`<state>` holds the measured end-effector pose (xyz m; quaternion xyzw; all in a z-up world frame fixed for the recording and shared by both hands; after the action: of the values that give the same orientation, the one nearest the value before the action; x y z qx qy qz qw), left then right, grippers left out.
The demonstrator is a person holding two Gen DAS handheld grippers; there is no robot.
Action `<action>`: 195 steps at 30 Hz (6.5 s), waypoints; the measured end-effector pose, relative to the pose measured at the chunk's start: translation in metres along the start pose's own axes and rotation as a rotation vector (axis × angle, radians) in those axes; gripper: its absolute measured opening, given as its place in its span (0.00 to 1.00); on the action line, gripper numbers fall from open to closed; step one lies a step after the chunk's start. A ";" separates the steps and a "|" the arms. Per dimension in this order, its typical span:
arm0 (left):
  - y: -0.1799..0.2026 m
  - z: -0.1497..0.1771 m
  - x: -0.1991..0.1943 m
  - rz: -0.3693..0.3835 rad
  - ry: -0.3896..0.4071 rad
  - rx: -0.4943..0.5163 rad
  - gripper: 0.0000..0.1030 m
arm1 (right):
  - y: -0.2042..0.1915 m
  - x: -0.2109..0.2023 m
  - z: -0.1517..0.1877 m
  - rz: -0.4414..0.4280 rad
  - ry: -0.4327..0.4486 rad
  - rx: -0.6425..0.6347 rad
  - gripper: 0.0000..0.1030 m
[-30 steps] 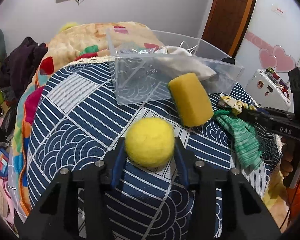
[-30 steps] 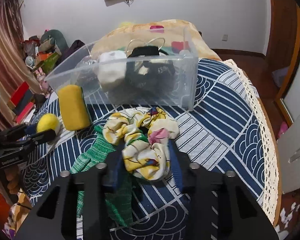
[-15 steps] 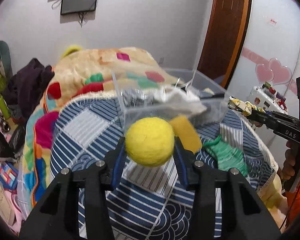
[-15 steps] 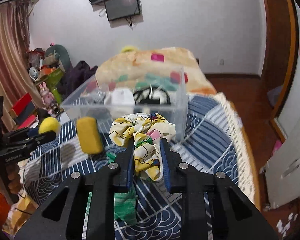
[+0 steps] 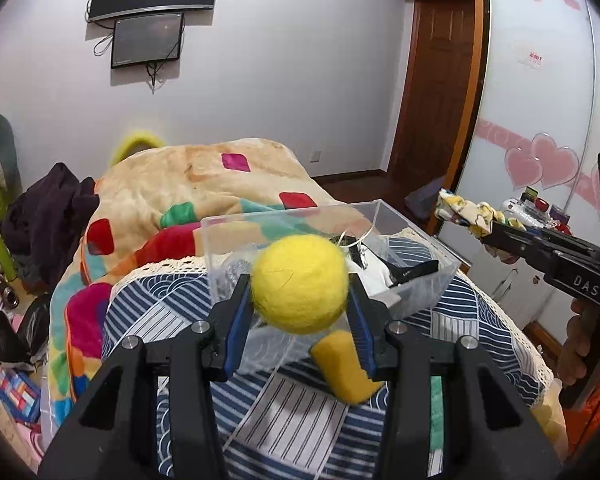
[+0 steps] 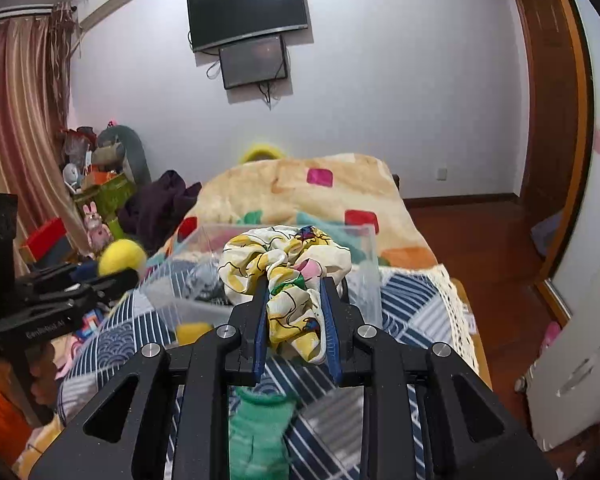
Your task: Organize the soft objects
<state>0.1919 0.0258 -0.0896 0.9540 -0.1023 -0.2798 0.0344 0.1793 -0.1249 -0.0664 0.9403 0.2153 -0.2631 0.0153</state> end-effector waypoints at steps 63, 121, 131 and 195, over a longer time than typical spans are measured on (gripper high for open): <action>0.015 0.064 0.005 0.019 -0.167 0.034 0.84 | -0.012 0.029 0.051 -0.017 -0.228 -0.055 0.79; 0.028 0.033 0.009 0.073 -0.080 -0.060 0.37 | -0.004 0.016 0.028 -0.032 -0.094 -0.018 0.17; -0.002 -0.003 0.003 -0.008 -0.013 -0.051 0.37 | -0.034 0.022 -0.011 -0.068 0.002 -0.070 0.18; 0.035 -0.021 -0.112 -0.049 0.288 -0.014 0.87 | -0.041 -0.050 -0.045 -0.014 0.197 -0.110 0.79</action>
<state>0.1049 0.0155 -0.0081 0.9862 -0.0712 -0.1414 0.0487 0.1462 -0.1014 0.0010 0.9578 0.2366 -0.1573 0.0435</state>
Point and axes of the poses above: each gripper's, at about its wrist camera, not at the fingertips, and x roughly the way its jaws point, y to its right, z to its underside, the point moved 6 cm from there along x, roughly the way its jaws point, and after that the axes turned 2 degrees about z, right-handed, at the moved point
